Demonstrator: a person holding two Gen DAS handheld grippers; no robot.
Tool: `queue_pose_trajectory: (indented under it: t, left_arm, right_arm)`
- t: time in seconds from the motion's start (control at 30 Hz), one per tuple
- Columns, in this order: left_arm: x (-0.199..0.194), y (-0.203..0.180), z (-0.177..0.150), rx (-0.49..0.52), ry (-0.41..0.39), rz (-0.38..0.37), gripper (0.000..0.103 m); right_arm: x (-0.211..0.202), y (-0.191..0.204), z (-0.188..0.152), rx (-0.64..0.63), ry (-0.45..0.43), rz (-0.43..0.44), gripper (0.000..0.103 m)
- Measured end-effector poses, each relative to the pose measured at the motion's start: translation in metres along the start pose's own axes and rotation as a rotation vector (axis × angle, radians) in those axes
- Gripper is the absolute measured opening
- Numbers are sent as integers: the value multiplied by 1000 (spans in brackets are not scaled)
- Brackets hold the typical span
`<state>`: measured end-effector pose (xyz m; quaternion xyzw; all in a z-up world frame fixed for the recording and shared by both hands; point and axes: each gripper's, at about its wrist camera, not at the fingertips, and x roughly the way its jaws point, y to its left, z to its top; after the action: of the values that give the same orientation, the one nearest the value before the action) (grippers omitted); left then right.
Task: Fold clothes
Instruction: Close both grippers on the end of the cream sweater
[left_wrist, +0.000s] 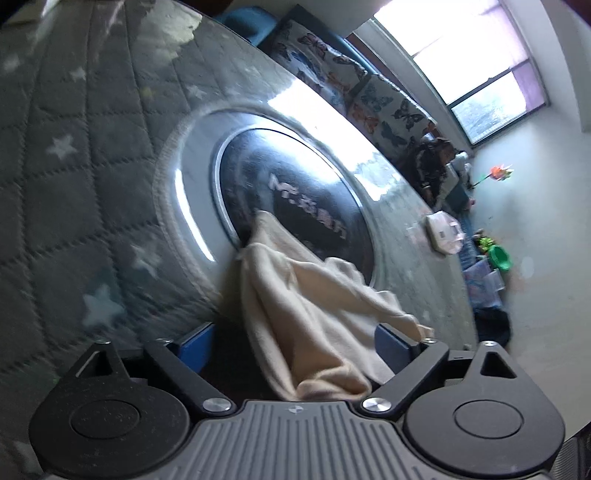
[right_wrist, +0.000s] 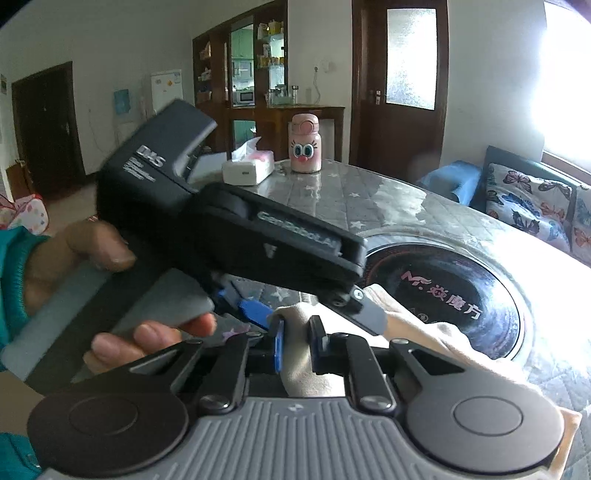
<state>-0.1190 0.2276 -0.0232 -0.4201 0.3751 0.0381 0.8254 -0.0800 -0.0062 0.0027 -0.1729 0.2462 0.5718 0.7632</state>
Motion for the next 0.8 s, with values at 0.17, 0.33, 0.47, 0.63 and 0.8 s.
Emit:
queue_pose_trajectory:
  t: [0.17,0.33,0.47,0.63,0.8]
  left_arm:
    - [10,0,-2,-22,34,-39,49]
    - [14,-1,-5,-11,32,-36,32]
    - [14,-2,-7,15,26,-23,28]
    - [16,-4,-10,39,17,-10,28]
    - [17,-10,-12,82,7,16,27]
  right_arm:
    - [-5,-3,-4,2,-11,20,12]
    - [-8,0,-10,0,-4,31,14]
    - [-20,-2,-18,16,-11,30,22]
    - [-41,-27,-31,85,-14,-80,34]
    - [-57,-72,-49,183,9,-247,43]
